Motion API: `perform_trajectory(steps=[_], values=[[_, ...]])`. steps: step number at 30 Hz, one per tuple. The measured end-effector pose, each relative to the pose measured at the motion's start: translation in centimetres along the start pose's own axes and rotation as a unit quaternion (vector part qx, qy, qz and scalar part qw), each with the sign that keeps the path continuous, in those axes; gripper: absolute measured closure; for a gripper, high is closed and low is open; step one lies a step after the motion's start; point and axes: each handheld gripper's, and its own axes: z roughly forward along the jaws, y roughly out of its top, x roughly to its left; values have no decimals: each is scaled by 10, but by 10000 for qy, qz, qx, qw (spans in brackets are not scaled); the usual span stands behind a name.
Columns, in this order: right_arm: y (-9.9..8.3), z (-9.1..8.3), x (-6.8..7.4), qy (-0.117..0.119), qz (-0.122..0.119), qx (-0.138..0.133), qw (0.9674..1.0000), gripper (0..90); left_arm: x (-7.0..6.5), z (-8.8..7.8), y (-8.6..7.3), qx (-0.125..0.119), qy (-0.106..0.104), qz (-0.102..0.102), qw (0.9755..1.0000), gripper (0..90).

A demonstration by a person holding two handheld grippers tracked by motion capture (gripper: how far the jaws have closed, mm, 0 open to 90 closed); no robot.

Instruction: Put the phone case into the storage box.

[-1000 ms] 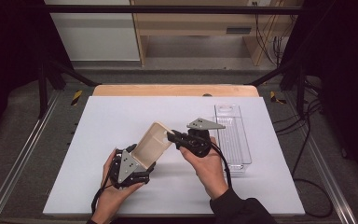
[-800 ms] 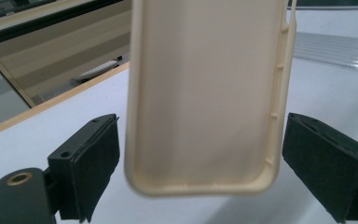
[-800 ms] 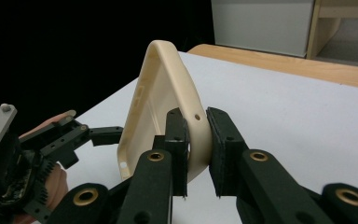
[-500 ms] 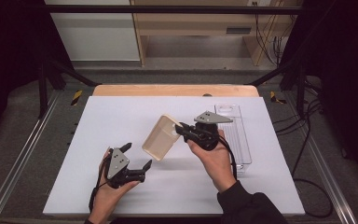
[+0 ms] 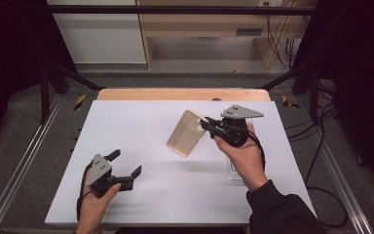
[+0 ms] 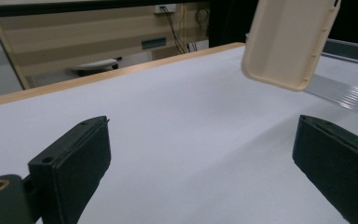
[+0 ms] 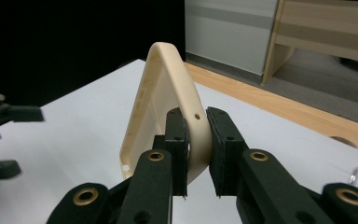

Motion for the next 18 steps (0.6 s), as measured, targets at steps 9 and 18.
perform_trajectory(steps=[9,18], values=[[13,-15,-26,-194,-177,6,9997,791,19,-20,-6,-286,333,-225,9988,39],[31,-30,-37,-310,-320,-66,9990,791,25,-22,-8,-303,405,-277,9983,42]])
